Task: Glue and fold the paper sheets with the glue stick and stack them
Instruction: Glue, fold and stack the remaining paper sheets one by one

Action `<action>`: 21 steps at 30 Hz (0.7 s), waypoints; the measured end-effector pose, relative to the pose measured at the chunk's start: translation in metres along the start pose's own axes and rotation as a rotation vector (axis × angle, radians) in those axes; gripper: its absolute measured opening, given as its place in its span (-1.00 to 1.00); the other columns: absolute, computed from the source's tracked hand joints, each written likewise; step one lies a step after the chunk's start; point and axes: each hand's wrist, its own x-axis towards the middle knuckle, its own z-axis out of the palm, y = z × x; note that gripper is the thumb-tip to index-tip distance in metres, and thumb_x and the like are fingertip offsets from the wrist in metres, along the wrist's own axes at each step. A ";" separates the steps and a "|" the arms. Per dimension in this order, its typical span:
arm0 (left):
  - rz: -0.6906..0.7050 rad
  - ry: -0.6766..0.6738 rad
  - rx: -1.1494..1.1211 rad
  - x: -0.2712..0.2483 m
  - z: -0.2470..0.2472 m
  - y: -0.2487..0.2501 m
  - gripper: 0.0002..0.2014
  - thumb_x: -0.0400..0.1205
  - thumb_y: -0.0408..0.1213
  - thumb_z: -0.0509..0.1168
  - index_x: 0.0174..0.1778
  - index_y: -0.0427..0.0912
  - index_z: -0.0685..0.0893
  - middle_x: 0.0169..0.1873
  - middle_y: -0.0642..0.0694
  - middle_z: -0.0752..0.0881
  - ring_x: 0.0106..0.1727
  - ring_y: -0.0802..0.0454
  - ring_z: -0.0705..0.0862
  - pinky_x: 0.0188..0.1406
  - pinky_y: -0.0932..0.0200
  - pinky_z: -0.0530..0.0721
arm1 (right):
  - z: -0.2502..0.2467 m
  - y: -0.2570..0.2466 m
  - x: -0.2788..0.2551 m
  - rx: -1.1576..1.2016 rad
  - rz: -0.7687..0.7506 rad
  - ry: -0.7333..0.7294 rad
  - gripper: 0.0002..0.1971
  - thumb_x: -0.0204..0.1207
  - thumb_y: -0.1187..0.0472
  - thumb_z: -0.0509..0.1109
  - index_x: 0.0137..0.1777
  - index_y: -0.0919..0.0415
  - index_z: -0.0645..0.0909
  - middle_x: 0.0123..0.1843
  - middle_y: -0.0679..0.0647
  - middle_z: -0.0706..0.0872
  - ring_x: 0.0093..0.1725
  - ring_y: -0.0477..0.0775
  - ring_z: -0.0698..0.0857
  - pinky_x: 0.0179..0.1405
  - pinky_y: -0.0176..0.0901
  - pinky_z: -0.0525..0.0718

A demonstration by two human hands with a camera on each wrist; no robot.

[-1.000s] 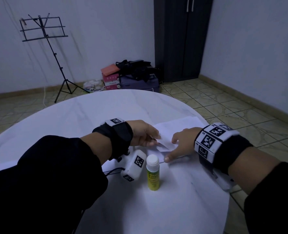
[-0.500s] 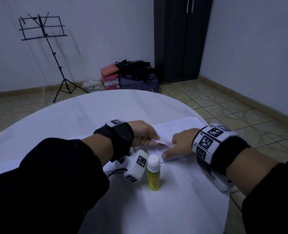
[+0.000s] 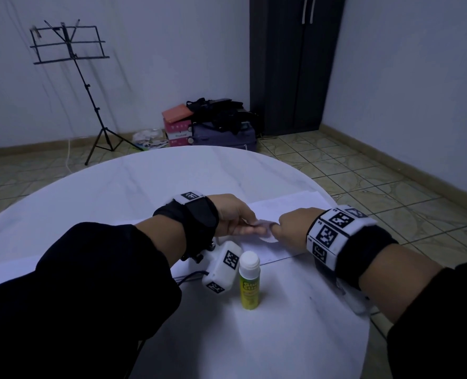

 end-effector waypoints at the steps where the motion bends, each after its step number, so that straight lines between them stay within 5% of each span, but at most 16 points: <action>1: 0.002 0.007 0.000 0.001 0.000 0.000 -0.84 0.63 -0.67 0.09 -0.17 -0.45 0.54 -0.36 -0.31 0.77 -0.44 0.01 0.79 -0.63 0.37 0.63 | -0.001 0.000 0.000 -0.031 0.001 -0.008 -0.58 0.71 -0.06 -0.03 0.28 0.14 0.53 0.25 0.18 0.65 0.06 0.13 0.60 0.00 -0.17 0.47; 4: 0.000 0.022 0.039 0.001 -0.002 0.000 -0.84 0.62 -0.69 0.12 -0.17 -0.42 0.54 -0.46 -0.25 0.76 -0.46 0.02 0.79 -0.68 0.38 0.60 | -0.004 0.003 0.006 -0.115 0.043 -0.038 -0.72 0.66 0.18 0.16 0.28 0.21 0.58 0.23 0.13 0.69 0.09 0.11 0.66 -0.02 -0.19 0.50; 9: 0.010 0.065 0.048 0.002 -0.004 -0.001 -0.84 0.60 -0.70 0.13 -0.13 -0.38 0.50 -0.40 -0.27 0.73 -0.49 0.00 0.78 -0.73 0.37 0.56 | -0.002 0.020 0.003 -0.027 0.092 0.001 -0.87 0.55 0.20 0.21 -0.05 0.17 0.58 -0.13 0.05 0.64 -0.16 0.08 0.59 -0.40 -0.26 0.42; 12: 0.003 0.051 0.069 0.004 -0.004 -0.001 -0.84 0.60 -0.70 0.14 -0.10 -0.37 0.48 -0.49 -0.23 0.74 -0.50 0.02 0.78 -0.75 0.39 0.54 | -0.003 0.028 0.004 -0.031 0.164 0.075 -0.88 0.53 0.27 0.21 -0.14 0.18 0.58 -0.31 0.01 0.56 -0.30 0.05 0.56 -0.38 -0.24 0.43; 15: 0.002 0.037 0.086 0.005 -0.004 0.000 -0.86 0.61 -0.68 0.15 -0.11 -0.38 0.49 -0.55 -0.22 0.73 -0.51 0.07 0.77 -0.75 0.41 0.52 | -0.003 0.028 0.003 0.007 0.224 0.076 -0.92 0.55 0.27 0.23 -0.07 0.20 0.56 -0.21 0.05 0.61 -0.29 0.04 0.57 -0.28 -0.20 0.51; 19: -0.003 0.038 0.075 0.005 -0.005 -0.001 -0.86 0.60 -0.66 0.16 0.03 -0.44 0.50 -0.52 -0.23 0.74 -0.51 0.09 0.76 -0.73 0.41 0.53 | -0.001 0.021 -0.005 0.044 0.260 0.343 -0.68 0.55 0.24 0.22 0.30 0.18 0.39 0.24 0.14 0.55 0.20 0.18 0.57 0.13 0.04 0.57; 21: -0.005 0.040 0.049 0.004 -0.006 -0.002 -0.85 0.61 -0.64 0.16 0.08 -0.44 0.50 -0.51 -0.22 0.74 -0.53 0.10 0.75 -0.73 0.42 0.53 | -0.007 0.019 -0.012 0.038 0.245 0.367 -0.73 0.56 0.18 0.23 0.25 0.15 0.45 0.18 0.10 0.58 0.10 0.14 0.57 0.04 -0.02 0.53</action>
